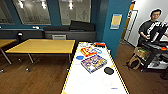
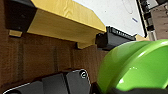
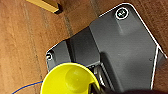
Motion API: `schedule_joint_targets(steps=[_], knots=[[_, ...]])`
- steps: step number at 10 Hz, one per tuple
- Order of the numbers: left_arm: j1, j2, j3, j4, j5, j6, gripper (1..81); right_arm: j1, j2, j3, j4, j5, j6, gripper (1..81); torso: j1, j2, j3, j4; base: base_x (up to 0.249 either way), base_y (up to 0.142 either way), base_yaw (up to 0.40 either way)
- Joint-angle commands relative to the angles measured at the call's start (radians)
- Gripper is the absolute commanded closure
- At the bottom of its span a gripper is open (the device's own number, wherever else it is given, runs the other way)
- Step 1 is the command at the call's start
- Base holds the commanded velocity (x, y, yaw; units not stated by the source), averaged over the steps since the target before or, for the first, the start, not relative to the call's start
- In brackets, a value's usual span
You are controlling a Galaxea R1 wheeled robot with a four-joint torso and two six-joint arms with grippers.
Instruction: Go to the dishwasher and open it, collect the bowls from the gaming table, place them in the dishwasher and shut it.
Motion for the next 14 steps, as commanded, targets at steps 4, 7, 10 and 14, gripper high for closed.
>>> schedule_joint_targets(steps=[4, 7, 10, 14], knots=[[0.306, 0.113, -0.442, 0.234, -0.379, 0.006, 81.1, -0.003, 0.01, -0.089, -0.051, -0.029, -0.002, 81.1, 0.0, 0.0, 0.0, 0.0, 0.0, 0.0, 0.0], [0.423, 0.179, -0.613, 0.242, -0.504, 0.006, 81.1, -0.022, 0.05, -0.152, -0.069, -0.027, -0.002, 81.1, -0.001, -0.001, 0.001, 0.0, 0.0, 0.0, 0.0], [0.504, 0.265, -0.792, 0.25, -0.594, 0.007, 81.1, -0.025, 0.082, -0.176, -0.086, -0.027, -0.002, 81.1, -0.001, -0.001, 0.031, 0.0, 0.0, 0.0, 0.0], [0.56, 0.354, -0.963, 0.248, -0.653, 0.009, 81.1, -0.026, 0.096, -0.181, -0.092, -0.027, -0.002, 81.1, -0.003, -0.002, 0.042, 0.0, 0.0, 0.0, 0.0]])
